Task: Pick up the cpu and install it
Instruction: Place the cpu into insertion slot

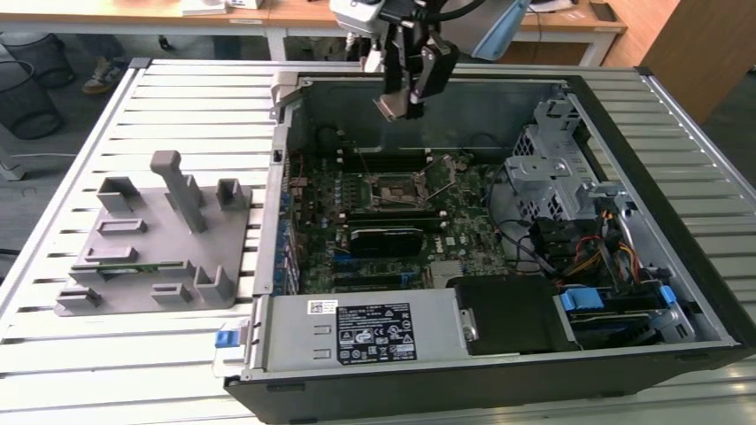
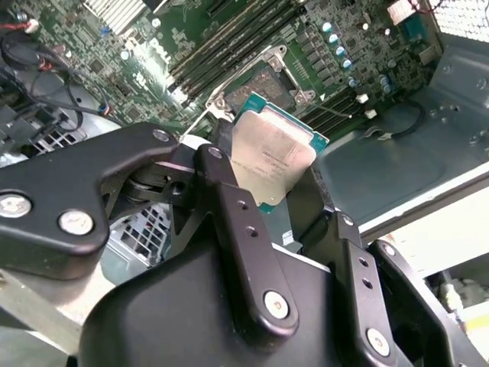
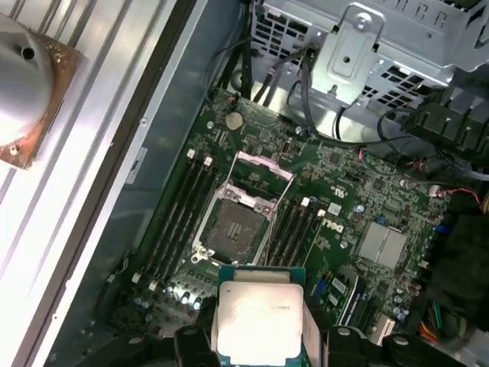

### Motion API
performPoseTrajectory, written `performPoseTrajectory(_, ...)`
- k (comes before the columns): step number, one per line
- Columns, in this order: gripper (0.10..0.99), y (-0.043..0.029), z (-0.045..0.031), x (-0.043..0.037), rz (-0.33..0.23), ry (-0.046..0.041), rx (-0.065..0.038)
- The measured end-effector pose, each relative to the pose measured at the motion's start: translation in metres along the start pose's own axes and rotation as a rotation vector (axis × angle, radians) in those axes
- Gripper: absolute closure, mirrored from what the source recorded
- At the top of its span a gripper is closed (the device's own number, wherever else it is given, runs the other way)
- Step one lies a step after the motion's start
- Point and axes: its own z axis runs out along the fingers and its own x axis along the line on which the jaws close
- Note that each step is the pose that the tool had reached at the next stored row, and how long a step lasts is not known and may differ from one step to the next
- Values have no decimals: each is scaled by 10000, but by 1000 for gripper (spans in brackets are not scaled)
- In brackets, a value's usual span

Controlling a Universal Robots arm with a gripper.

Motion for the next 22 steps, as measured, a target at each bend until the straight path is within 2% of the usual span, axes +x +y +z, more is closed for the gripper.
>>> performPoseTrajectory(17, 557, -1, 14, 0, 2714, -119, 38)
performPoseTrajectory(22, 557, 1, 19, 6, 3266, -174, 53)
